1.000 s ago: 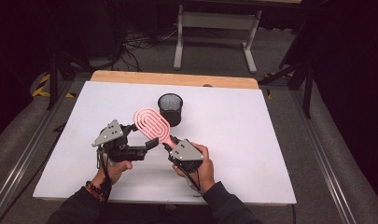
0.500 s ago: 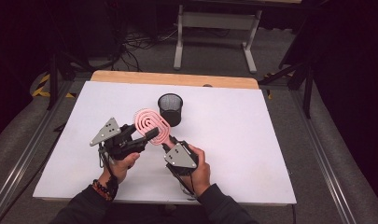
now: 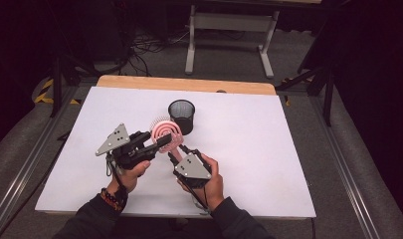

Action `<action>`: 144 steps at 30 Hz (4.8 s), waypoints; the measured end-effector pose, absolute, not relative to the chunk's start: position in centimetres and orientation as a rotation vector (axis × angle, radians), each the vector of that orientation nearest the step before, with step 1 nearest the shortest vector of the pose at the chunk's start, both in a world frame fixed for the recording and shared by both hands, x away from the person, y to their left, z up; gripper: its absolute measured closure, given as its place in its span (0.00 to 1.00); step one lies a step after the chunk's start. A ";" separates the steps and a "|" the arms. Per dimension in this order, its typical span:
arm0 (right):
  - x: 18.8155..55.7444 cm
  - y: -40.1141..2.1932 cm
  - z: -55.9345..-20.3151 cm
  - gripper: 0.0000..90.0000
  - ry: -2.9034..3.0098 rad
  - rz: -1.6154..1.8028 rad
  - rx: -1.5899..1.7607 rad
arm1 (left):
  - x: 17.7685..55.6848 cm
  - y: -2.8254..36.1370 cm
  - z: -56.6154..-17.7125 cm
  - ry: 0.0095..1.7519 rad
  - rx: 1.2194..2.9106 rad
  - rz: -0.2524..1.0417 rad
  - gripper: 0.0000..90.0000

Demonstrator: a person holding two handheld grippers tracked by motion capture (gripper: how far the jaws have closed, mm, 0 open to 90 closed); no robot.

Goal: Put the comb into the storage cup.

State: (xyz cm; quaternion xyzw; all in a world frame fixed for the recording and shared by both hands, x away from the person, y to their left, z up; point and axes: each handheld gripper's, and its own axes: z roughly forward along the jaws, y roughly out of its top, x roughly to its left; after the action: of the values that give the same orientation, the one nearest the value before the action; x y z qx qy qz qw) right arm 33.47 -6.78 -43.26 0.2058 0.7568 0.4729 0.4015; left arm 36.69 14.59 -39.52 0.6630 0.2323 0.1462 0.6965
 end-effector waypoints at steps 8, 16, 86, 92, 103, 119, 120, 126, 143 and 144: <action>32.5 -8.1 -42.0 0.43 1.913 1.298 0.507 | 36.9 16.7 -39.3 0.549 1.479 0.332 0.70; 31.7 -11.4 -41.1 0.29 1.862 1.312 0.461 | 36.4 18.4 -38.4 0.551 1.477 0.415 0.71; 32.4 -22.7 -45.7 0.13 1.826 1.287 0.742 | 40.1 26.1 -33.7 0.625 1.518 0.595 0.70; 30.8 -22.4 -45.5 0.13 1.821 1.283 0.717 | 40.0 25.9 -29.9 0.575 1.515 0.620 0.70; 31.1 -22.6 -45.8 0.13 1.834 1.272 0.729 | 42.4 21.8 -25.8 0.489 1.571 0.628 0.70; 30.6 -22.4 -45.8 0.14 1.843 1.274 0.712 | 46.5 13.0 -27.4 0.474 1.608 0.563 0.70; 30.6 -22.4 -45.8 0.14 1.839 1.275 0.713 | 46.5 13.0 -27.4 0.474 1.608 0.563 0.70; 30.5 -22.4 -45.7 0.16 1.805 1.291 0.714 | 48.0 11.8 -28.4 0.500 1.601 0.571 0.70; 30.5 -22.5 -45.7 0.15 1.812 1.279 0.704 | 49.9 11.1 -31.8 0.577 1.604 0.531 0.70; 30.5 -22.5 -45.7 0.15 1.808 1.278 0.705 | 50.0 11.1 -32.0 0.582 1.609 0.530 0.70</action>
State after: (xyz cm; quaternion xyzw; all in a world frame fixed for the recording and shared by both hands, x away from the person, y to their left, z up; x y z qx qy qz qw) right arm 30.52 -22.52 -45.67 0.2786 0.7139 0.5045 0.3977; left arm 49.95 11.08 -31.98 0.7012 0.2536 0.2310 0.6251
